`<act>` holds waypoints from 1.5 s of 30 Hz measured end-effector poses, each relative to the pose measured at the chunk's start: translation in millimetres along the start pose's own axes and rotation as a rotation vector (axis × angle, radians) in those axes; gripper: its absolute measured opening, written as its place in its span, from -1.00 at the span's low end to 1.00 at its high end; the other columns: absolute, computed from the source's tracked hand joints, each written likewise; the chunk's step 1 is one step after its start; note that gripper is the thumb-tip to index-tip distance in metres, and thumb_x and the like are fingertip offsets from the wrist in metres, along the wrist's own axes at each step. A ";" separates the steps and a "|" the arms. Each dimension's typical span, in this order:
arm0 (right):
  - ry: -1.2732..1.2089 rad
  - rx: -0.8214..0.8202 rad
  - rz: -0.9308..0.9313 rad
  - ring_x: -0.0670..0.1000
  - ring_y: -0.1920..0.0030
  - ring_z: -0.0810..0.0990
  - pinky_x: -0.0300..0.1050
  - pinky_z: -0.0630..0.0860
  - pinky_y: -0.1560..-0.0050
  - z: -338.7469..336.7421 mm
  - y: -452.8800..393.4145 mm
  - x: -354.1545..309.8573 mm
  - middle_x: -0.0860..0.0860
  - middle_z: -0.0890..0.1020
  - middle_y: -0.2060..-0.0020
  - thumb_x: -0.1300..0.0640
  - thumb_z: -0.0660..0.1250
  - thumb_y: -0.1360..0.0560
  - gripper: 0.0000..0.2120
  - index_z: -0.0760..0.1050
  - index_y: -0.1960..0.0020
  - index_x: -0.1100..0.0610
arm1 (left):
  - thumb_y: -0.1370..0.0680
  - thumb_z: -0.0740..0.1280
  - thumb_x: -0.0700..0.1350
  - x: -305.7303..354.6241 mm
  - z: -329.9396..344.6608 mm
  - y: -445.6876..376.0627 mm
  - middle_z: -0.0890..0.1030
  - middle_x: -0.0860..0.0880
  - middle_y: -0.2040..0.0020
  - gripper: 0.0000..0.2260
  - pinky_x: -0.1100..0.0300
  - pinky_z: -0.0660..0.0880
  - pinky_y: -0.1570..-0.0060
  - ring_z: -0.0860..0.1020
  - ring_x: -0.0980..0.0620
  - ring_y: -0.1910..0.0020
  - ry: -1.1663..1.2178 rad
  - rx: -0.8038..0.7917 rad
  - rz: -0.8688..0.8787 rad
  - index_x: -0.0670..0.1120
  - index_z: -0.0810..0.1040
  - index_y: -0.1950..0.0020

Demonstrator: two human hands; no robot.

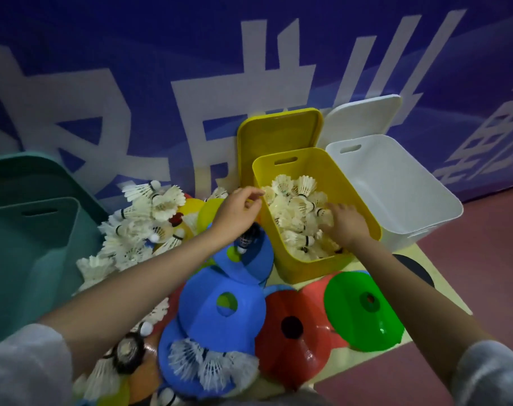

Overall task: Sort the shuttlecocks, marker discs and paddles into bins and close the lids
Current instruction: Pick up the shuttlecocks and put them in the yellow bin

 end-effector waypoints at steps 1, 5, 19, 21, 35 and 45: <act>-0.062 0.106 -0.020 0.21 -0.31 0.36 0.06 0.41 -0.17 -8.7 6.2 -13.2 0.17 0.45 -0.31 -0.11 0.28 -0.53 -0.40 0.22 -0.48 0.10 | -0.59 0.25 -0.11 -6.7 -13.4 16.9 0.57 0.05 -0.05 -0.82 0.24 0.49 0.04 0.54 0.13 0.04 0.029 0.019 -0.004 0.00 0.56 -0.15; -0.424 0.327 -0.220 0.09 -0.17 0.46 -0.03 0.42 -0.05 -34.6 36.2 -88.5 0.08 0.54 -0.16 0.00 0.33 -0.53 -0.50 0.33 -0.42 0.10 | -0.59 0.26 -0.13 -52.5 -56.5 93.8 0.56 0.08 0.02 -0.83 0.29 0.46 0.16 0.53 0.21 0.17 -0.028 -0.001 -0.093 0.01 0.56 -0.14; -0.536 -0.220 -0.732 -0.01 0.09 0.49 -0.08 0.45 0.06 75.6 107.1 -267.7 0.01 0.54 0.05 0.09 0.25 -0.59 -0.68 0.45 -0.33 0.12 | -0.52 0.33 -0.03 -142.3 -59.8 310.6 0.60 0.14 0.11 -0.90 0.17 0.52 0.10 0.57 0.21 0.14 -0.180 -0.047 -0.413 0.02 0.61 0.03; -0.527 -0.281 -0.724 0.01 0.06 0.50 -0.04 0.46 0.01 89.4 111.2 -265.8 0.00 0.52 0.07 0.09 0.23 -0.60 -0.68 0.44 -0.33 0.11 | -0.51 0.34 0.07 -152.0 -54.1 325.4 0.56 0.15 0.08 -0.84 0.18 0.50 0.10 0.54 0.21 0.14 -0.241 -0.068 -0.466 0.04 0.58 -0.01; -0.705 -0.185 -0.540 -0.05 0.12 0.53 -0.17 0.41 0.13 80.3 90.3 -220.6 -0.03 0.55 0.09 0.15 0.21 -0.61 -0.74 0.48 -0.27 0.07 | -0.55 0.32 -0.16 -168.7 -44.7 340.5 0.62 0.15 0.14 -0.82 0.45 0.43 0.18 0.55 0.33 0.14 -0.027 -0.093 -0.663 0.12 0.56 0.17; -0.837 -0.007 0.078 0.23 -0.07 0.56 0.12 0.55 0.07 101.1 35.4 -186.9 0.18 0.53 -0.10 0.06 0.30 -0.53 -0.37 0.13 -0.50 0.18 | -0.60 0.27 -0.14 -145.5 -70.0 333.4 0.63 -0.06 0.24 -0.86 0.08 0.59 0.15 0.59 0.02 0.30 0.599 0.375 -0.784 -0.12 0.61 0.03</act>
Point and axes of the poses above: each hand's wrist, its own y-axis away from the middle knuckle, its own z-axis out of the palm, x = y × z, the point moved 5 cm from there along -y, towards the middle knuckle
